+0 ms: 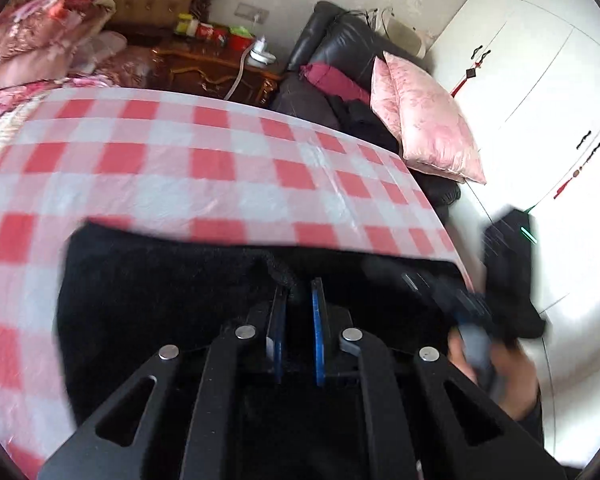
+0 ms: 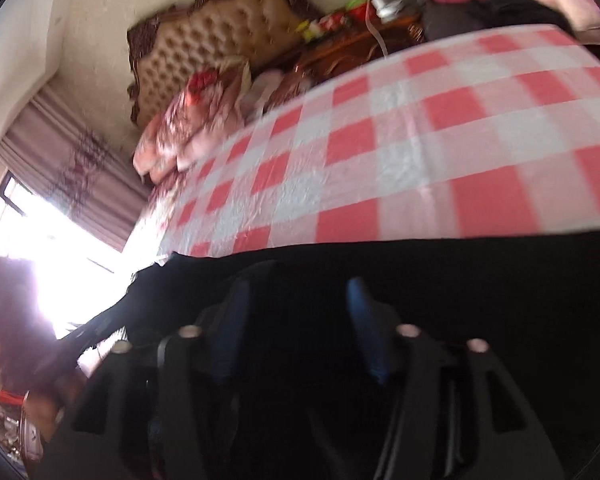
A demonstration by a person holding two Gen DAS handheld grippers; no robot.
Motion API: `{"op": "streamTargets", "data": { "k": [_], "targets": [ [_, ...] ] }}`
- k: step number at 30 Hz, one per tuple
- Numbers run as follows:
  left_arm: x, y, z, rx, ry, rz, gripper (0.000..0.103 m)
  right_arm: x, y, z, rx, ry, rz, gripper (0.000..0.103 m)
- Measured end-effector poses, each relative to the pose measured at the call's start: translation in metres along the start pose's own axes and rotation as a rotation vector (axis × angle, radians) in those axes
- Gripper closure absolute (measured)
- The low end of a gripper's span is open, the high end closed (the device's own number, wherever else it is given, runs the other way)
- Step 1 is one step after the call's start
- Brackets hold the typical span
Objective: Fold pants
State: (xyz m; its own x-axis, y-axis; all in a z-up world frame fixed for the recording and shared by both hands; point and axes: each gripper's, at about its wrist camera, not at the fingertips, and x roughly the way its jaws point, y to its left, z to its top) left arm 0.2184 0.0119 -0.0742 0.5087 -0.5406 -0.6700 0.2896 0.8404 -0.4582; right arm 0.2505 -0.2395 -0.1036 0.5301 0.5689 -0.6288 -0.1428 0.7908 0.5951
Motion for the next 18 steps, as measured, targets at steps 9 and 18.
{"op": "streamTargets", "data": {
  "k": [9,18],
  "targets": [
    [0.0,-0.009,-0.003,-0.113,-0.083,-0.159,0.037,-0.034,-0.005,-0.029,0.017,0.004,0.016,0.034],
    [-0.074,-0.059,-0.146,0.249,-0.201,0.148,0.063,0.017,0.031,-0.014,-0.045,0.106,0.028,0.027]
  ]
}}
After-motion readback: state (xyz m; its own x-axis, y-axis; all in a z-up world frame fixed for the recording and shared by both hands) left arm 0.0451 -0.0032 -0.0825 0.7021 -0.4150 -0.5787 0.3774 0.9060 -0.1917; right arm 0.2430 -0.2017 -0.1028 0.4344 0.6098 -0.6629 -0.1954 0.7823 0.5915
